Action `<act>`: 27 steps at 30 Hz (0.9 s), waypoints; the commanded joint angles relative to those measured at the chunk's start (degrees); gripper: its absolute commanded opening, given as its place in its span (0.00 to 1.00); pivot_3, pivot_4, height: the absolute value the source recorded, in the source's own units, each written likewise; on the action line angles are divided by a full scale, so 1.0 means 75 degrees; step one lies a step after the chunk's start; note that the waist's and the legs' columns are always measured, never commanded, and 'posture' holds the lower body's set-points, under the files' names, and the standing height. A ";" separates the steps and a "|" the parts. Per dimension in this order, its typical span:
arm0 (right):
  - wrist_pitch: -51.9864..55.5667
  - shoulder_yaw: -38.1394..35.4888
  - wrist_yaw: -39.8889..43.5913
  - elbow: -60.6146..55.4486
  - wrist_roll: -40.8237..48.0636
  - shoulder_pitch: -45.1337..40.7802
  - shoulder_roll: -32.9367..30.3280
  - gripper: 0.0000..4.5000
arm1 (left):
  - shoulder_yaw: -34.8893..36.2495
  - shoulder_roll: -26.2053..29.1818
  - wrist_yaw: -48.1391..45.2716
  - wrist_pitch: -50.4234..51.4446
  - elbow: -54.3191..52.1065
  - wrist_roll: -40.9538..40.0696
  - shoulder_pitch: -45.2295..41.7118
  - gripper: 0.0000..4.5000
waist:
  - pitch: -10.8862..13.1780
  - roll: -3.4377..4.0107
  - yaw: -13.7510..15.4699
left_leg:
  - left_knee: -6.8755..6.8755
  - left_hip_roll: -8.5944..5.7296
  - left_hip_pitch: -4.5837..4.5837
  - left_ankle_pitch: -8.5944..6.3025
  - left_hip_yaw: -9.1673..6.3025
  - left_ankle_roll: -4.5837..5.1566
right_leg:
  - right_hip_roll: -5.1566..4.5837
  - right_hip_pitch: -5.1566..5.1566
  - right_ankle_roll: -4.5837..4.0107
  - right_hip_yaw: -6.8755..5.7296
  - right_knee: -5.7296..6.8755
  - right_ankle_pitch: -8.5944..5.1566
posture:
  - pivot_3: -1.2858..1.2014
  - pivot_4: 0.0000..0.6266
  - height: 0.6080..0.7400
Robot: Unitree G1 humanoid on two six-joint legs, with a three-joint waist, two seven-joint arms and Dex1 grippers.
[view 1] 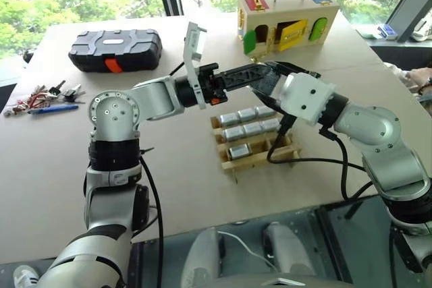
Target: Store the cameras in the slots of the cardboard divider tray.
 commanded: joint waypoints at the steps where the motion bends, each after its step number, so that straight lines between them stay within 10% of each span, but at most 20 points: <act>1: -0.0032 -0.0261 0.0026 -0.0292 -0.0013 -0.0167 0.0064 0.44 | 0.0000 0.0056 -0.0333 0.0036 -0.0246 0.0169 -0.0135 0.66 | 0.0000 0.0000 0.0001 | 0.0000 0.0000 0.0000 0.0000 0.0000 0.0000 | 0.0000 0.0000 0.0000 0.0000 0.0001 0.0000 | 0.52 0.24 1.00; 7: 0.0212 -0.0352 0.0294 -0.0411 0.0375 -0.0087 0.0173 0.55 | -0.0041 0.0033 -0.0738 0.0136 -0.0330 0.0371 -0.0124 0.20 | 0.0000 0.0000 0.0002 | -0.0001 0.0000 -0.0001 0.0000 -0.0001 0.0000 | 0.0000 -0.0001 0.0000 0.0000 0.0000 0.0000 | 0.52 0.24 1.00; 12: 0.0626 -0.0960 0.0353 -0.0526 0.0847 0.0388 0.0121 1.00 | -0.0240 0.0107 -0.1327 0.0212 -0.0486 0.0635 -0.0170 0.19 | 0.0000 0.0000 0.0040 | -0.0001 0.0000 -0.0002 0.0000 -0.0005 0.0000 | 0.0000 0.0001 0.0000 -0.0003 0.0000 0.0000 | 0.52 0.24 1.00; 20: -0.0162 -0.4334 0.3563 0.0124 0.3697 0.3092 -0.1562 1.00 | -0.1988 0.1015 -0.3289 -0.0625 -0.1358 0.2740 0.0015 0.19 | 0.0002 0.0002 0.0167 | -0.0001 -0.0019 -0.0010 -0.0003 0.0005 0.0004 | -0.0015 0.0005 0.0000 0.0004 -0.0017 -0.0002 | 0.52 0.24 1.00; 27: -0.0685 -0.4985 0.4962 0.0870 0.4650 0.3451 -0.2317 1.00 | -0.2836 0.0817 -0.3637 -0.1172 -0.1407 0.4048 0.0016 0.19 | 0.0003 0.0000 0.0084 | 0.0005 0.0004 0.0024 -0.0002 0.0007 0.0006 | 0.0012 0.0017 0.0017 0.0008 -0.0001 -0.0029 | 0.52 0.24 1.00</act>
